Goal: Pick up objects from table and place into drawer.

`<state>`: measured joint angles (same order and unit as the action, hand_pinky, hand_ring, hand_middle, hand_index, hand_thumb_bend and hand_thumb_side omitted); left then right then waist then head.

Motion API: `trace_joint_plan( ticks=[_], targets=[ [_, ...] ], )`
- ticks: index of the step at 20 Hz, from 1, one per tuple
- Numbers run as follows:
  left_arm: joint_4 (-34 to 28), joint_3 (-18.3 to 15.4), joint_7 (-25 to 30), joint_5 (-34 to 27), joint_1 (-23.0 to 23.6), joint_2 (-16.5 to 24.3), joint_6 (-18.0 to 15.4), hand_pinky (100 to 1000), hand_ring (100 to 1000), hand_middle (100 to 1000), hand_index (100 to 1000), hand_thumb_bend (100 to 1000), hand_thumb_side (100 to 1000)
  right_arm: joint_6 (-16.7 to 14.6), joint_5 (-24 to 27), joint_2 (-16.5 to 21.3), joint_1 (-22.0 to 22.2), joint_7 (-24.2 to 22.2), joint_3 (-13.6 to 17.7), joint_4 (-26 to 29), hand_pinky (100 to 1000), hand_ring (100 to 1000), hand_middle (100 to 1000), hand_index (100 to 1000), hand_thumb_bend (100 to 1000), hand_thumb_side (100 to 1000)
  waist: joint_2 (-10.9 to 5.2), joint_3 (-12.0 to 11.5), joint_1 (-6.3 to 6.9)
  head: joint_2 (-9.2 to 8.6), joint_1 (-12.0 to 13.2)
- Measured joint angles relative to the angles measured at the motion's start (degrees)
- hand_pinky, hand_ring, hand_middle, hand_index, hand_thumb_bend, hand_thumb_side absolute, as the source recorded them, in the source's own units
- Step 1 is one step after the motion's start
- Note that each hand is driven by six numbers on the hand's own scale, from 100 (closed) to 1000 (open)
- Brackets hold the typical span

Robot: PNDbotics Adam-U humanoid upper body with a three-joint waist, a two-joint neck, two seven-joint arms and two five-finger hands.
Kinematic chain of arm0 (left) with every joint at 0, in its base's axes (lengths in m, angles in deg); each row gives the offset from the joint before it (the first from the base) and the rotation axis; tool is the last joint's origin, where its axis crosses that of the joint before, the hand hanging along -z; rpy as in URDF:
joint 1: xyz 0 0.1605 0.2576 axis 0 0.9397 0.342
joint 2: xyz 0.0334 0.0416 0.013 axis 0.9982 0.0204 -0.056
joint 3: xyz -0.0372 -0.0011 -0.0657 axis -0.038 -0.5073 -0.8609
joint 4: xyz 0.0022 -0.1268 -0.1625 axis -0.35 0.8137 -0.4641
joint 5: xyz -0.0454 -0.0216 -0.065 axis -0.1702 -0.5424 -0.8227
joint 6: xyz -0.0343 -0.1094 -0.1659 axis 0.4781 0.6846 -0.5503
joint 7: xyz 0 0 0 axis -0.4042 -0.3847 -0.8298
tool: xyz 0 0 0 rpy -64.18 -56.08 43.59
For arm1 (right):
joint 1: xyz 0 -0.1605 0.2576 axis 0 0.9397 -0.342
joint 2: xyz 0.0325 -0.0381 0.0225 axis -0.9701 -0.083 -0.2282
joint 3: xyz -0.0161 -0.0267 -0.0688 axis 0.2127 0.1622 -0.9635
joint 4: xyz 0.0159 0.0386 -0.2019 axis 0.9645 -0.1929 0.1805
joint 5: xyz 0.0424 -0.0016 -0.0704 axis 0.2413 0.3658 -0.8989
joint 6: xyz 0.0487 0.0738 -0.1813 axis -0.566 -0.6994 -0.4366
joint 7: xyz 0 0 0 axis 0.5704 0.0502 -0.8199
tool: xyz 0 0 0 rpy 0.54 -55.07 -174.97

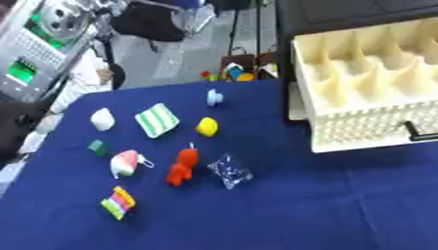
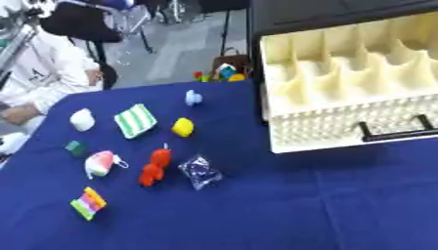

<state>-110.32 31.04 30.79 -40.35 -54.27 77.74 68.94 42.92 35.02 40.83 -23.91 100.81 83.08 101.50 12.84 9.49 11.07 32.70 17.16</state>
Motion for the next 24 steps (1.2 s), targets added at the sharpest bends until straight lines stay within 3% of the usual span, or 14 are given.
trace_joint_plan(
  ticks=[10, 18, 19, 24],
  targets=[
    [5.8, 2.0, 0.5, -4.8, -3.4, -3.7, -5.5, 256, 456, 293, 451, 100, 349, 0.0, 0.1, -0.9, -2.1, 0.0, -0.8, 0.0, 711, 757, 727, 723, 100, 710, 1.39, 1.7, 0.97, -3.98, 0.4],
    [11.7, 2.6, 0.8, -5.2, -6.7, -6.8, -8.2, 249, 452, 290, 447, 100, 375, -0.2, 0.4, -1.6, -4.1, -0.2, -1.8, 0.0, 710, 757, 725, 723, 100, 711, 2.66, 3.9, 2.28, -4.97, 2.6],
    [12.4, 2.6, 0.6, -5.0, -6.9, -7.1, -8.5, 252, 453, 290, 447, 100, 341, -0.2, 0.4, -1.7, -4.4, -0.2, -1.8, 0.0, 710, 757, 724, 723, 100, 712, 2.88, 4.1, 2.37, -5.16, 2.9],
    [15.9, 2.6, 0.1, -3.5, -7.9, -8.0, -10.2, 265, 458, 298, 448, 100, 382, -0.2, 0.6, -3.2, -5.9, -0.2, -2.2, 0.0, 709, 757, 724, 723, 100, 711, 4.12, 5.7, 2.48, -6.42, 4.7]
  ],
)
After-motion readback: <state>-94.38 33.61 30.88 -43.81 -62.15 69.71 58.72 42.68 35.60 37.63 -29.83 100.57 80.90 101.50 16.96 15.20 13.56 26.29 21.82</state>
